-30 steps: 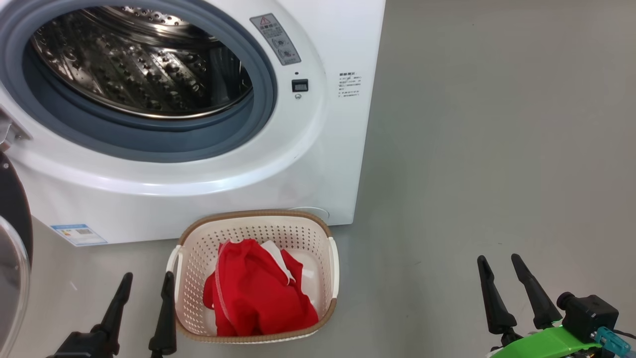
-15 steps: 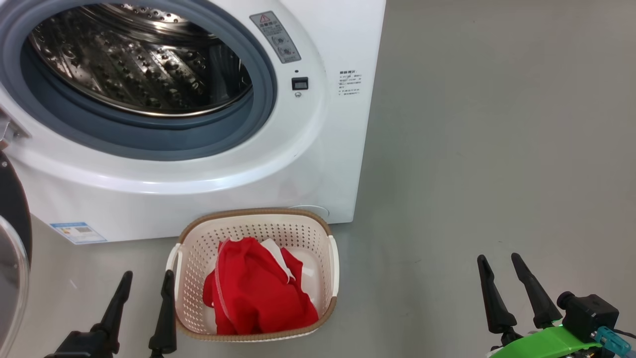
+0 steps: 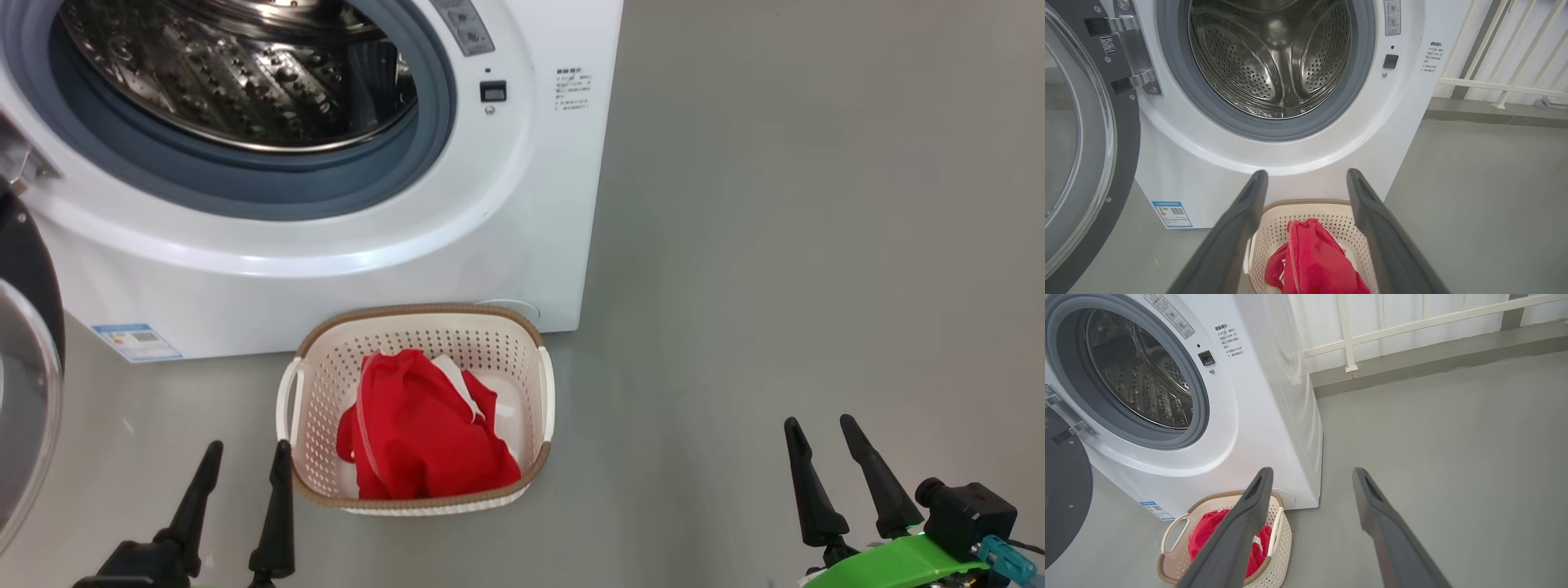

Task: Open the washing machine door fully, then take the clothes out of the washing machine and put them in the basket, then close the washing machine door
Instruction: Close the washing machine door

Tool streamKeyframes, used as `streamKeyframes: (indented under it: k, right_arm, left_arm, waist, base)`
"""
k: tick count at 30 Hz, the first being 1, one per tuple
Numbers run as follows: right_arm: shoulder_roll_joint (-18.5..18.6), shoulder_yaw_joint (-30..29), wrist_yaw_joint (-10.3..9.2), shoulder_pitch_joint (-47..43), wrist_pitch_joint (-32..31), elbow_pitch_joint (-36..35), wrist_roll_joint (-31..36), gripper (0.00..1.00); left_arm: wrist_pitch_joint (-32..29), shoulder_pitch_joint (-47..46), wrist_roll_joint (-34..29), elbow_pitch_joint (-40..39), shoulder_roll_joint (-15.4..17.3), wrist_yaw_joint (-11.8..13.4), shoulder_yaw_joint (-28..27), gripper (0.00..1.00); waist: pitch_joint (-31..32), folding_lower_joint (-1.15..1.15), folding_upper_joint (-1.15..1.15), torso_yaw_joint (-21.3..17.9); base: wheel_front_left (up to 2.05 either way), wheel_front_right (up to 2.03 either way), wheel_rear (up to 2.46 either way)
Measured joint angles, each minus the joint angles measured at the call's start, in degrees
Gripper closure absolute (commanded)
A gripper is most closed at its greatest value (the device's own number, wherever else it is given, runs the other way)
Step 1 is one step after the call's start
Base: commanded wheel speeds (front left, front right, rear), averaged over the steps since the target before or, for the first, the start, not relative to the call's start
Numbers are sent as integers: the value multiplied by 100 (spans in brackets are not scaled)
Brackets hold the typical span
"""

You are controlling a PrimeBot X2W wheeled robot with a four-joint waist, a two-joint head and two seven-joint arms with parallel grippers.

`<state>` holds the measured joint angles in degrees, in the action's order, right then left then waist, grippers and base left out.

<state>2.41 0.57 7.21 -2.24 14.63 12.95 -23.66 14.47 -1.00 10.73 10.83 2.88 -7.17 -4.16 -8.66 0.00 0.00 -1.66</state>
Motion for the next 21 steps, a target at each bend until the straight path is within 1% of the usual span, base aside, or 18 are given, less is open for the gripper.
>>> streamKeyframes:
  k: [4,12,21]
  right_arm:
    - [-1,1,0,0,0,1,-3,0]
    - [-1,0,0,1,0,4,-3,0]
    - [0,24,0,3,0,9,7,0]
  left_arm:
    - [0,0,1,-10,18,0,22,0]
    - [0,-4,2,-10,19,0,35,0]
    - [0,-13,37,31,-1,0,-8,0]
  waist:
    - [-9,0,0,9]
    - [-30,0,0,36]
    - [-20,0,0,255]
  base:
    - [-33,33,0]
    - [0,0,0]
    - [0,0,0]
